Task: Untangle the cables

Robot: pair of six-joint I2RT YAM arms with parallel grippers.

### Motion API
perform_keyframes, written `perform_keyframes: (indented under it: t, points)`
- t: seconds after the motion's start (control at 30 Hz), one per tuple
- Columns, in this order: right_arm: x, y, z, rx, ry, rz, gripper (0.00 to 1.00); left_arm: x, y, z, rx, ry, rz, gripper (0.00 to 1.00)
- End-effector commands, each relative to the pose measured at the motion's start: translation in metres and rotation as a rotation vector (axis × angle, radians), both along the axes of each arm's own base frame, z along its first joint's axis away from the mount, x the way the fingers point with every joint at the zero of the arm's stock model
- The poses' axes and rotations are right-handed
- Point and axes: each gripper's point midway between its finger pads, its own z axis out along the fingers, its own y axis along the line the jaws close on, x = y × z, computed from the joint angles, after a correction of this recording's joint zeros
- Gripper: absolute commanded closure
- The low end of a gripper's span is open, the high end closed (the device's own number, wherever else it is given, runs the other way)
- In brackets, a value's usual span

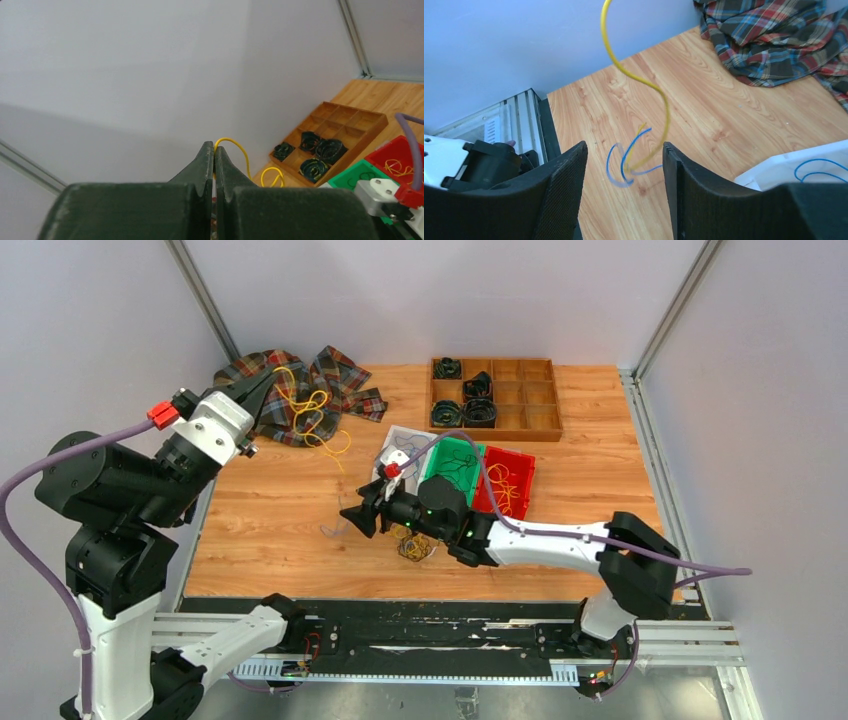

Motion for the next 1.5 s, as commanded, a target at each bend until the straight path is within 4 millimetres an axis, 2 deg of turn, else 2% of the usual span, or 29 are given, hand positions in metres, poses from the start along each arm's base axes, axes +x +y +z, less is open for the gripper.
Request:
perform_keyframes:
  t: [0.0, 0.17, 0.3, 0.43, 0.6, 0.7, 0.83, 0.97, 1.03, 1.1, 1.2, 1.3, 1.37, 1.47]
  points:
    - [0.006, 0.018, -0.018, -0.011, 0.008, 0.048, 0.43, -0.013, -0.005, 0.001, -0.010, 0.006, -0.058, 1.00]
    - [0.007, 0.035, -0.044, -0.011, 0.068, 0.066, 0.50, -0.016, -0.005, 0.004, -0.011, -0.004, -0.064, 1.00]
    - [0.012, 0.037, -0.062, -0.018, 0.100, 0.041, 0.59, -0.018, -0.003, 0.007, -0.010, -0.017, -0.059, 0.99]
    - [0.015, 0.032, -0.075, -0.034, 0.118, 0.006, 0.78, -0.020, -0.001, 0.012, -0.011, -0.031, -0.053, 1.00]
    - [0.012, 0.021, -0.102, -0.064, 0.154, -0.012, 0.79, -0.023, 0.001, 0.023, -0.023, -0.056, -0.052, 0.99]
    - [0.011, 0.009, -0.125, -0.088, 0.179, -0.045, 0.78, -0.023, 0.011, 0.040, -0.070, -0.109, -0.008, 1.00]
    - [0.011, 0.002, -0.140, -0.093, 0.205, -0.068, 0.81, -0.021, 0.021, 0.057, -0.113, -0.168, 0.046, 1.00]
    - [0.010, -0.001, -0.149, -0.104, 0.221, -0.078, 0.93, -0.020, 0.023, 0.063, -0.139, -0.171, 0.057, 1.00]
    - [0.011, -0.003, -0.150, -0.109, 0.221, -0.087, 0.99, -0.019, 0.020, 0.058, -0.133, -0.151, 0.045, 1.00]
    - [0.011, -0.004, -0.141, -0.099, 0.209, -0.088, 0.95, -0.015, 0.015, 0.048, -0.114, -0.113, 0.027, 0.99]
    - [0.013, -0.005, -0.108, -0.078, 0.175, -0.087, 0.60, -0.013, 0.001, 0.023, -0.053, -0.039, -0.028, 1.00]
    - [0.012, -0.010, -0.060, -0.032, 0.113, -0.081, 0.34, -0.009, -0.004, -0.004, 0.000, 0.013, -0.044, 1.00]
    - [0.011, -0.015, -0.028, -0.010, 0.072, -0.075, 0.26, -0.005, -0.002, -0.016, 0.018, 0.028, -0.022, 1.00]
    - [0.008, -0.026, 0.013, 0.007, 0.010, -0.074, 0.24, -0.002, -0.001, -0.030, 0.053, 0.037, -0.006, 1.00]
